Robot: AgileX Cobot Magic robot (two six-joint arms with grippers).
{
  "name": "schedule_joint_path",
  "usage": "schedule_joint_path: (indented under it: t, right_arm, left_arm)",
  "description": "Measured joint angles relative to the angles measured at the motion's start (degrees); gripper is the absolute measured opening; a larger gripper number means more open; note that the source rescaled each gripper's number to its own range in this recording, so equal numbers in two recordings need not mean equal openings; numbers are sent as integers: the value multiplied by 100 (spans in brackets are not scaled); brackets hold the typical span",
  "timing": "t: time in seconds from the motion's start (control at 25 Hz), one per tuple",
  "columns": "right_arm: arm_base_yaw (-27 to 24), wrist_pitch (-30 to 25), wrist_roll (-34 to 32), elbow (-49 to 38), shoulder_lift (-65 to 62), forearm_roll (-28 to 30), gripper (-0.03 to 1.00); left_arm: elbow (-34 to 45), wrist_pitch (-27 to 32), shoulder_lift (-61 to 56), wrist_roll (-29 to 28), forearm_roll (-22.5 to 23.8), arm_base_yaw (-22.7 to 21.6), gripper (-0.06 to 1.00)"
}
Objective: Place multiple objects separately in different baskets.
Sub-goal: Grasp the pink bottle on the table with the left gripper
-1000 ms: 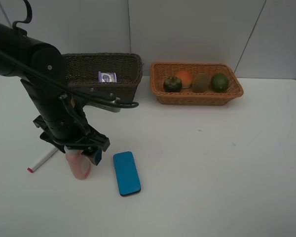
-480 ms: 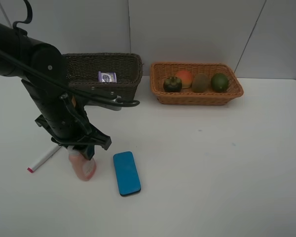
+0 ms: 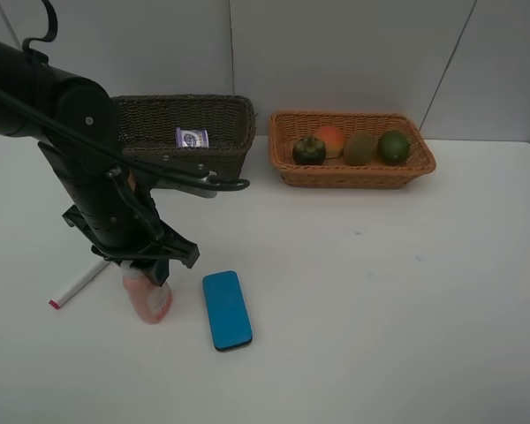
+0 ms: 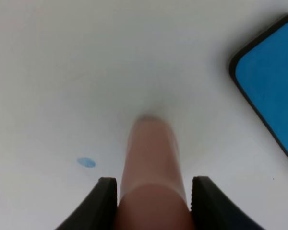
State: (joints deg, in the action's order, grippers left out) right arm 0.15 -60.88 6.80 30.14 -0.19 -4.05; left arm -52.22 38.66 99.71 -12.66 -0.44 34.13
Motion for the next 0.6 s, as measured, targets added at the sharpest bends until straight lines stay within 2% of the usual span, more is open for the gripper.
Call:
schedule_joint_path:
  t: [0.6]
  right_arm:
    - [0,0,0,0,0,0,99]
  left_arm:
    - [0,136,-65,0,0,0,28]
